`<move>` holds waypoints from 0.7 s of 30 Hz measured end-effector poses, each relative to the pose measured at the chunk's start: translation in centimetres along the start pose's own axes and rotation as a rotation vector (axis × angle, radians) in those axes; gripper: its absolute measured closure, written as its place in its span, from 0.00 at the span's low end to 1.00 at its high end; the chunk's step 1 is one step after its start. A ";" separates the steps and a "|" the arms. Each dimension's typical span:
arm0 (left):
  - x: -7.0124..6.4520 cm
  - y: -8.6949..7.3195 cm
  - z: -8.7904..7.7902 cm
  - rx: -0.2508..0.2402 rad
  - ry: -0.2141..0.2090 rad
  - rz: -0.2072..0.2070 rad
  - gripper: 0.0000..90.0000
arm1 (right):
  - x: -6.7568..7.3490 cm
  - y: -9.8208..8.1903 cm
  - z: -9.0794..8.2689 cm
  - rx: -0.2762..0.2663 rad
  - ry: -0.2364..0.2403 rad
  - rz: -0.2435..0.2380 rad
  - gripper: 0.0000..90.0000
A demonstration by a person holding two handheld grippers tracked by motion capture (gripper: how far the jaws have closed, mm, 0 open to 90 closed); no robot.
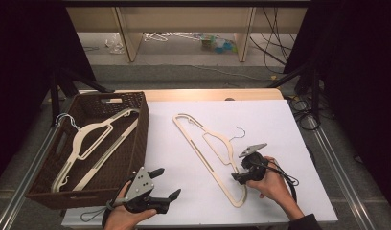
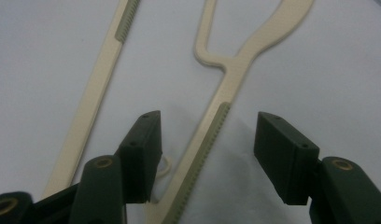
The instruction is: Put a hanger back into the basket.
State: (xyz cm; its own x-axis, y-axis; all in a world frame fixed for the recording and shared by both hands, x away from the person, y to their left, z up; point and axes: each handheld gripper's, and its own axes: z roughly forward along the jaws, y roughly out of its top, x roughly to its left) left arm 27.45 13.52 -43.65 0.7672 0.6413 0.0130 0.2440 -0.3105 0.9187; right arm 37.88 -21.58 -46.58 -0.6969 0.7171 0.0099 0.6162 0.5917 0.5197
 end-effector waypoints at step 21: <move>0.0 -0.2 0.1 0.006 -0.015 0.005 0.21 | -0.8 0.5 0.1 0.096 0.002 0.036 0.82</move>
State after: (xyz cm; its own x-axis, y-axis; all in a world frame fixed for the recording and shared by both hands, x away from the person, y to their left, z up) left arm 27.45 13.48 -43.87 0.7775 0.6287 0.0115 0.2436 -0.3180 0.9162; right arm 38.81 -21.81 -46.41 -0.6742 0.7379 0.0290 0.6731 0.5979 0.4351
